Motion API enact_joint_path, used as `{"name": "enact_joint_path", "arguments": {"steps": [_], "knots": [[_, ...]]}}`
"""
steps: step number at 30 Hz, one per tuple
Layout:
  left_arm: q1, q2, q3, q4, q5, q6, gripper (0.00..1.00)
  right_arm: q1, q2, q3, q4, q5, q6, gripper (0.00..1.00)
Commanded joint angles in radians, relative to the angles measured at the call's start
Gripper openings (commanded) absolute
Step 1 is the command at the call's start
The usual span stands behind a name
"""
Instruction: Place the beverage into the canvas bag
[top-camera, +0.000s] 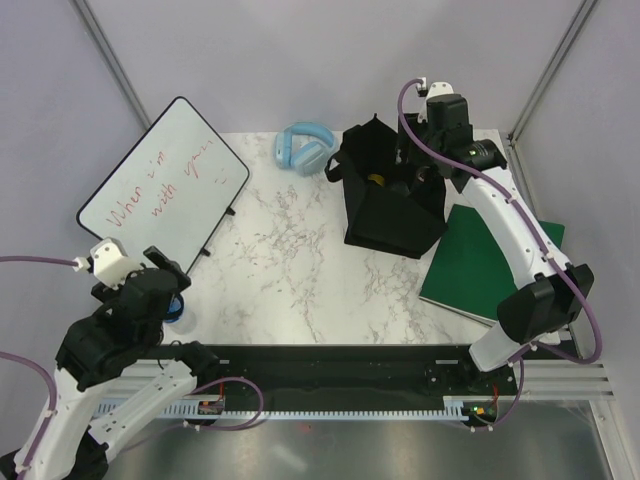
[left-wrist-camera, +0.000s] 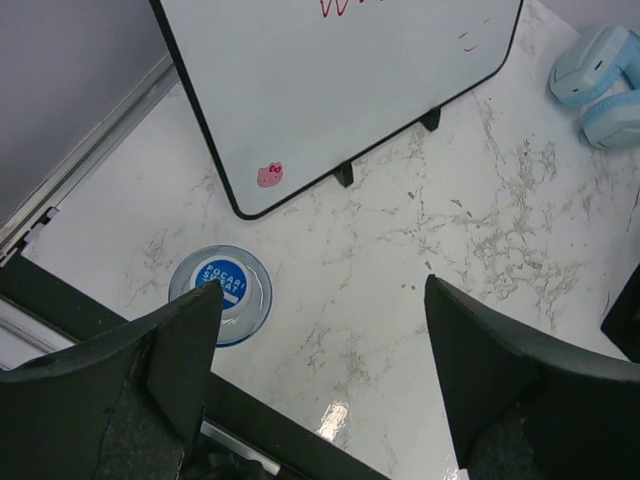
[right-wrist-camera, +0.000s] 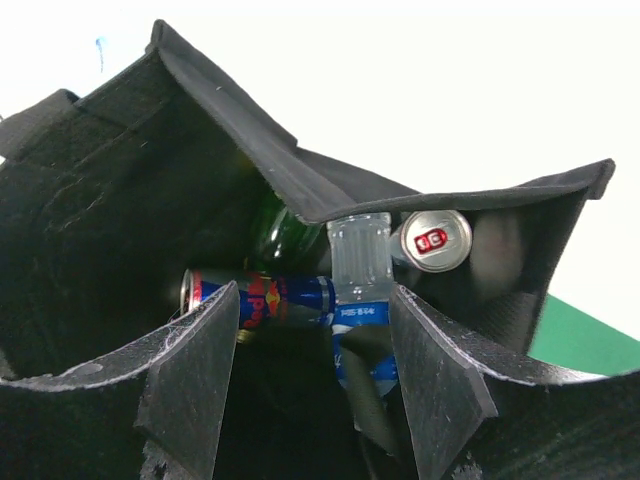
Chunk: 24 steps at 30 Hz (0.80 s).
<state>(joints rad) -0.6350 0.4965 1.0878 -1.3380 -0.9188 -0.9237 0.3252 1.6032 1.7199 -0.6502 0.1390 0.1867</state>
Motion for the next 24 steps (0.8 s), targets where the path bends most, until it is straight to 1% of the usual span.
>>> {"name": "enact_joint_path", "arguments": {"steps": [1,4,5,8,9,10,11,13,16,20,21,22,23,24], "knots": [[0.000,0.017,-0.014,-0.098,-0.092,-0.119,0.88,0.003,-0.020,0.021,0.004,-0.032,-0.012,0.68],[0.000,0.036,-0.049,-0.093,-0.084,-0.179,0.86,0.002,-0.038,0.017,0.012,-0.036,-0.009,0.68],[0.000,0.046,-0.063,-0.099,-0.080,-0.225,0.86,0.003,-0.043,0.015,0.017,-0.039,-0.009,0.69],[0.000,0.097,-0.049,-0.200,-0.101,-0.379,0.86,0.005,-0.065,0.012,0.024,-0.053,-0.009,0.68],[0.001,0.103,-0.048,-0.201,-0.109,-0.383,0.86,0.003,-0.068,0.010,0.023,-0.055,-0.009,0.68],[0.001,0.111,-0.046,-0.201,-0.115,-0.388,0.92,0.003,-0.078,0.009,0.024,-0.053,-0.012,0.69],[0.003,0.112,-0.048,-0.199,-0.117,-0.403,0.94,0.003,-0.084,0.006,0.024,-0.053,-0.015,0.69],[0.004,0.117,-0.069,-0.201,-0.124,-0.418,0.92,0.003,-0.107,-0.006,0.037,-0.050,-0.013,0.69],[0.030,0.099,-0.113,-0.201,-0.126,-0.490,0.91,0.003,-0.135,-0.026,0.053,-0.058,-0.012,0.69],[0.058,0.089,-0.117,-0.191,-0.212,-0.504,0.91,0.003,-0.146,-0.040,0.063,-0.061,-0.009,0.69],[0.058,0.097,-0.099,-0.175,-0.260,-0.480,0.92,0.003,-0.146,-0.048,0.069,-0.065,-0.006,0.69],[0.058,0.114,-0.086,-0.158,-0.284,-0.402,0.94,0.003,-0.144,-0.052,0.070,-0.079,0.000,0.69],[0.058,0.147,-0.069,-0.150,-0.304,-0.374,1.00,0.006,-0.141,-0.059,0.076,-0.128,0.013,0.68],[0.058,0.168,-0.030,-0.150,-0.342,-0.353,1.00,0.014,-0.134,-0.072,0.093,-0.154,0.037,0.68]]}}
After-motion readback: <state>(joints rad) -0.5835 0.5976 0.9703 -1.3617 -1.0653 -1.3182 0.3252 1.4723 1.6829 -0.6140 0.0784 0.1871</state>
